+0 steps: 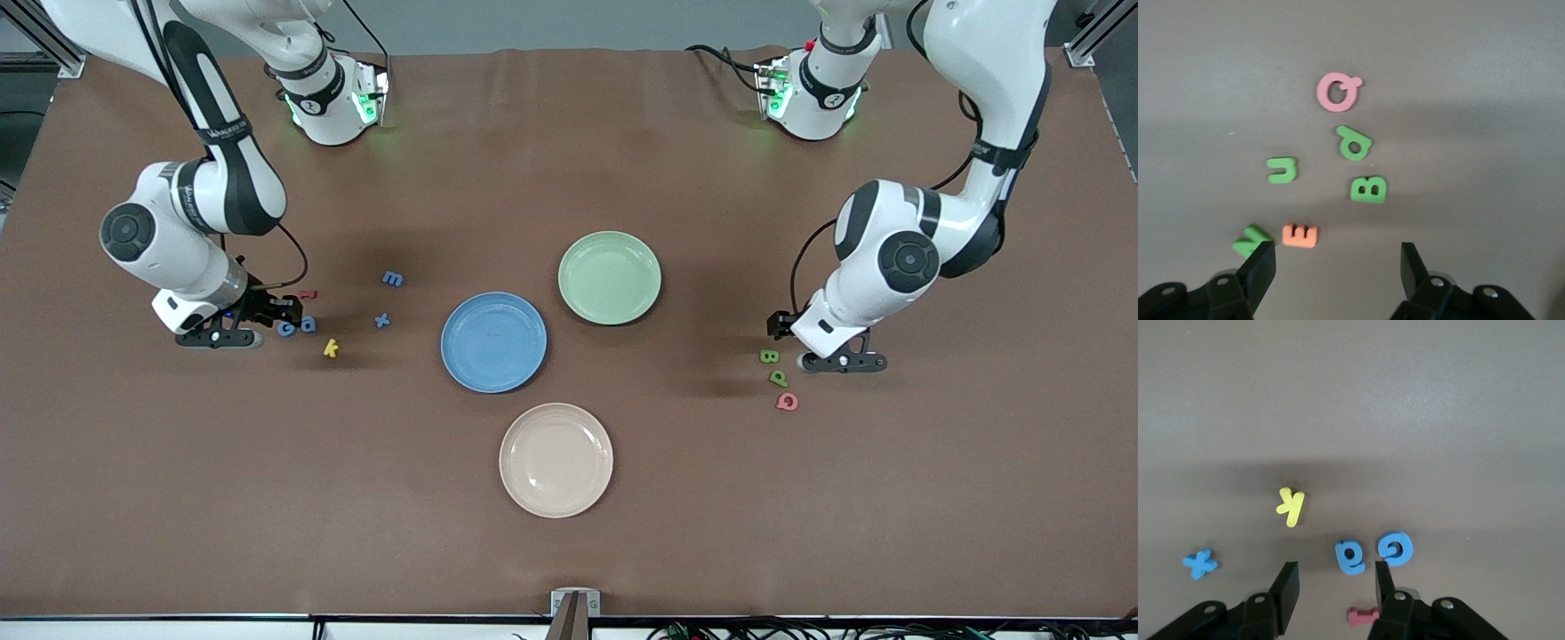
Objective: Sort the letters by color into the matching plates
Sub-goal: 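Grasp the blue letter with the right gripper while the left gripper grasps green B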
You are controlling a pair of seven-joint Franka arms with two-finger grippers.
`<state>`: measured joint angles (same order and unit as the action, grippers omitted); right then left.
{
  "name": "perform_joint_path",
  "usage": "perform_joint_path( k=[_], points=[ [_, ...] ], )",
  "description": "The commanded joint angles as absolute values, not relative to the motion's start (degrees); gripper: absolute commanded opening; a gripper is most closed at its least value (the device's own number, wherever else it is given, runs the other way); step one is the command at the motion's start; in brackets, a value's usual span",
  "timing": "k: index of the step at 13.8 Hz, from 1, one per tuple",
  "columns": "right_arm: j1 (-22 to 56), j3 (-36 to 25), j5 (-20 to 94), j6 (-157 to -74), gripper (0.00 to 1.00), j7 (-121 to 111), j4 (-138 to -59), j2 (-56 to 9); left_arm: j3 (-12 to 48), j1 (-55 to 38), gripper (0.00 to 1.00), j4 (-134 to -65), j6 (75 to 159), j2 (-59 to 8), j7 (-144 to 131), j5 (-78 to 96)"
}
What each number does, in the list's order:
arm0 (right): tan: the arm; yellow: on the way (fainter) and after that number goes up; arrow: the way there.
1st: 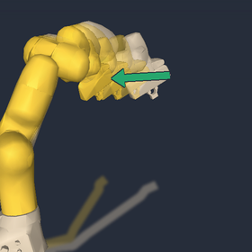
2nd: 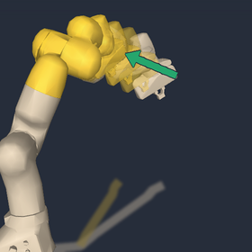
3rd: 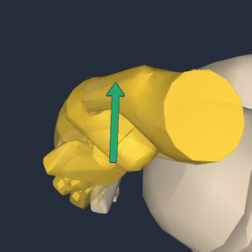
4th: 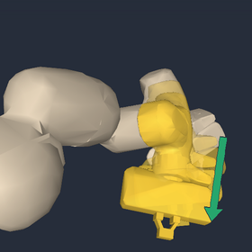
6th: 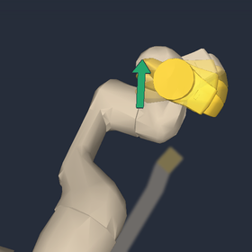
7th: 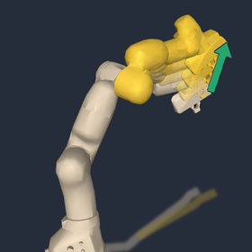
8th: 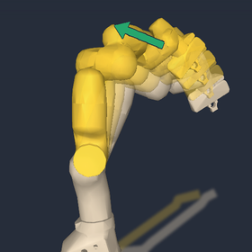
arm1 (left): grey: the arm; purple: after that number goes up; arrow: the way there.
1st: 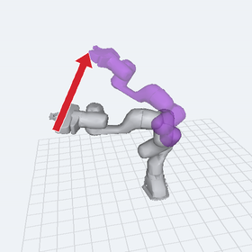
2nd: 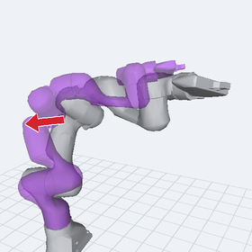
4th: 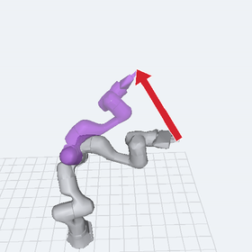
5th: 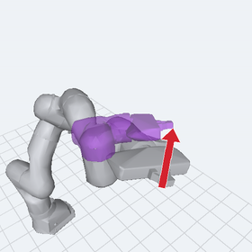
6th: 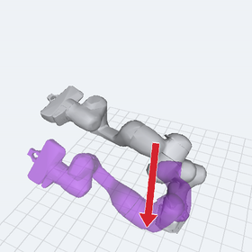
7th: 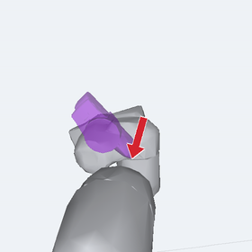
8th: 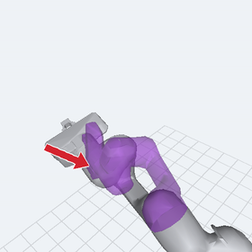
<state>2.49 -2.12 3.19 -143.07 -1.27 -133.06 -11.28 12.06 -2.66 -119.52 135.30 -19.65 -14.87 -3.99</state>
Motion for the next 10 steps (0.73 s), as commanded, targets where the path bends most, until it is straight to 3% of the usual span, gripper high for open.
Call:
perform_joint_path(
  k=[1, 10],
  points=[
    [2.81, -2.29, 3.60, -146.07, 0.55, -0.62, -133.33, -13.44, 12.04, -3.16, 0.80, -119.62, 138.33, -21.70, -15.56, -5.19],
    [3.43, -2.37, 3.43, -149.85, 0.56, -0.97, -133.77, -17.66, 12.04, -3.25, 0.74, -119.62, 141.68, -26.19, -15.65, -6.42]
  ],
)
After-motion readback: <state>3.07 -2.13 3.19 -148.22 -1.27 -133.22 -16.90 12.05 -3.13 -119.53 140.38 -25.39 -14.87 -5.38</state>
